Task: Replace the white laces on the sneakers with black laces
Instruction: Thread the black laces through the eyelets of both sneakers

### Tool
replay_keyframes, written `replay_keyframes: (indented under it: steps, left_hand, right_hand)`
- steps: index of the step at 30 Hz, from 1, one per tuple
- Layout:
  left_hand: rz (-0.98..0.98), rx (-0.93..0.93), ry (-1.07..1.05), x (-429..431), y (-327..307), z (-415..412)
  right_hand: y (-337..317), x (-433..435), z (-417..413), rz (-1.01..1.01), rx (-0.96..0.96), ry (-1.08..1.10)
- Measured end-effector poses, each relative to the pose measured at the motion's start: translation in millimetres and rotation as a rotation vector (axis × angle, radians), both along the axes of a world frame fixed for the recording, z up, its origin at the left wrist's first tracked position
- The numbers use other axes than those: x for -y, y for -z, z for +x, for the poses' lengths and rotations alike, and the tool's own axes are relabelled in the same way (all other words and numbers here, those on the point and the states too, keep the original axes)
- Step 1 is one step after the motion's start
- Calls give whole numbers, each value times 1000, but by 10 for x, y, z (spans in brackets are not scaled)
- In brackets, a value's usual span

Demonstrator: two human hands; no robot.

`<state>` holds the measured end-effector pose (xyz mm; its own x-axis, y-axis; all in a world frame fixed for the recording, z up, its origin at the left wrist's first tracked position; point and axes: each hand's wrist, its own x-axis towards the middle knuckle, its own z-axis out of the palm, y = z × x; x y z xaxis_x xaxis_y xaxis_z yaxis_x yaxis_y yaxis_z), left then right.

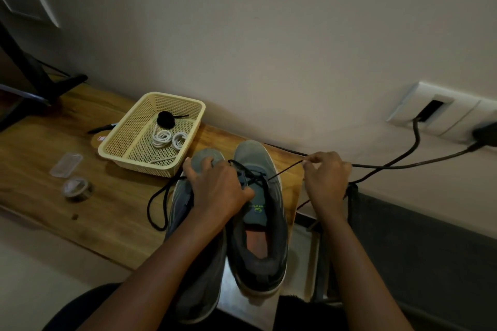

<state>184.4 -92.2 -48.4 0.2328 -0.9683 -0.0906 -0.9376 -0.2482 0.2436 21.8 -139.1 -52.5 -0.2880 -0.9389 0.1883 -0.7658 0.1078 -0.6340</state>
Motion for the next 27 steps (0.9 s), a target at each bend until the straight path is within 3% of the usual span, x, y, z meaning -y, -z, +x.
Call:
replay_keyframes:
  steps: [5, 12, 15, 21, 25, 27]
  left_hand:
    - [6, 5, 2, 27, 36, 10]
    - [-8, 12, 7, 29, 61, 13]
    - [-1, 6, 2, 30, 52, 10]
    - [14, 13, 0, 34, 35, 9]
    - [12, 4, 2, 34, 32, 24]
    - [16, 4, 3, 36, 34, 25]
  right_hand:
    - [8, 13, 7, 133, 25, -58]
    - [-20, -58, 95, 238, -163, -441]
    - [25, -66, 126, 254, -184, -483]
    - [77, -28, 126, 156, -221, -342]
    - [-17, 10, -1, 12, -58, -54]
    - [-34, 27, -56, 37, -2, -24]
